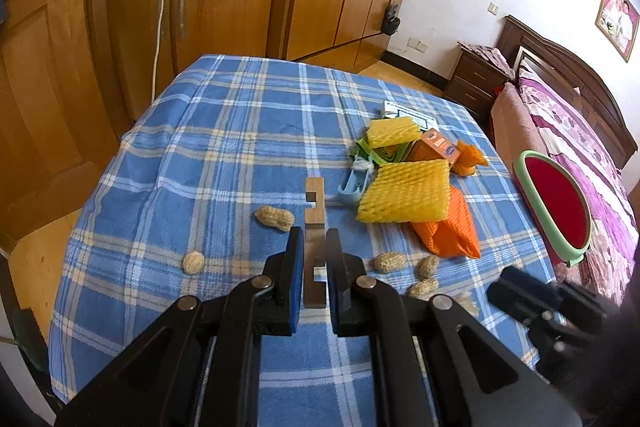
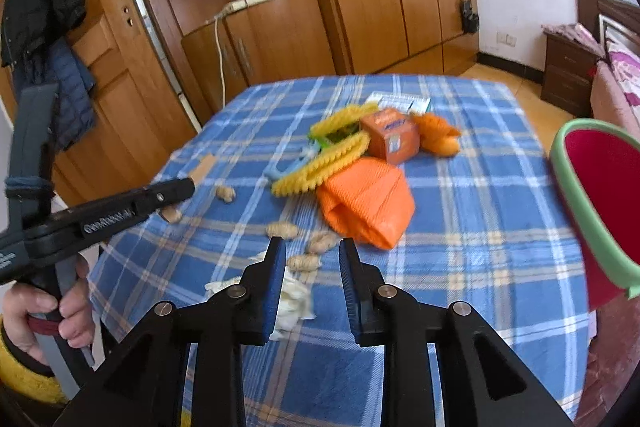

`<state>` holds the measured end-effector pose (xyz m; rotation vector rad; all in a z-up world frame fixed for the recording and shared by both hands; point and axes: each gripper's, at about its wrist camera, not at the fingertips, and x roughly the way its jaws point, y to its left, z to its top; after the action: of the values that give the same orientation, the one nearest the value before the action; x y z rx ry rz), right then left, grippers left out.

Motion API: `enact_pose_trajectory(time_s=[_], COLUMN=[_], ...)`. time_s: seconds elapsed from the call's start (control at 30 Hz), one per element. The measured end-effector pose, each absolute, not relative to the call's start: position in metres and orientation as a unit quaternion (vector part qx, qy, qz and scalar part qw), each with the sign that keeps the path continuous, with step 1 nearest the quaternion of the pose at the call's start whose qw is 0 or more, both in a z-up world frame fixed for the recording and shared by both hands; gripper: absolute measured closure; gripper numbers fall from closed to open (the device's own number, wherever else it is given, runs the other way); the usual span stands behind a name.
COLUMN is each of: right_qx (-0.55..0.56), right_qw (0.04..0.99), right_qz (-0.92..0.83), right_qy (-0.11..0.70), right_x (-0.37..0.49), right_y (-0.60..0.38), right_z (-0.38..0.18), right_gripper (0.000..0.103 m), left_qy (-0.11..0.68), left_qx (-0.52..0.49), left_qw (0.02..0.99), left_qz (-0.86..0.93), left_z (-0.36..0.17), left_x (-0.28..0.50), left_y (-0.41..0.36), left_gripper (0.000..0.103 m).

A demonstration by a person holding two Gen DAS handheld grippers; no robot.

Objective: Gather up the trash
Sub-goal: 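Grasp the crumpled white tissue with the right tool while the left holds the wooden piece, then carry the tissue to the red bucket with the right tool and release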

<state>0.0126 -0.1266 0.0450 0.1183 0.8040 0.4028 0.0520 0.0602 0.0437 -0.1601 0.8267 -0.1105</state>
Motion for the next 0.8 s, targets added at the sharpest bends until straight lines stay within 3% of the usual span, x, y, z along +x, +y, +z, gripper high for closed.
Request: enact_pose_trajectory(time_s=[0.4, 0.47, 0.8], right_qx=[0.028, 0.029, 0.049], right_qw=[0.864, 0.862, 0.885], right_qz=[0.234, 0.241, 0.225], right_qy=[0.445, 0.445, 0.405], right_x=[0.017, 0.016, 0.009], right_y=[-0.096, -0.095, -0.117], right_z=[0.009, 0.008, 0.033], right_gripper=[0.072, 0.085, 0.088], left_qy=[0.409, 0.408, 0.400], left_qx=[-0.088, -0.087, -0.083], left_qw=[0.907, 0.907, 0.910], left_qz=[-0.045, -0.046, -0.066], left_z=[0.035, 0.036, 0.052], left_x=[0.051, 0.051, 0.048], left_y=[0.071, 0.071, 0.057], left_gripper=[0.093, 0.093, 0.093])
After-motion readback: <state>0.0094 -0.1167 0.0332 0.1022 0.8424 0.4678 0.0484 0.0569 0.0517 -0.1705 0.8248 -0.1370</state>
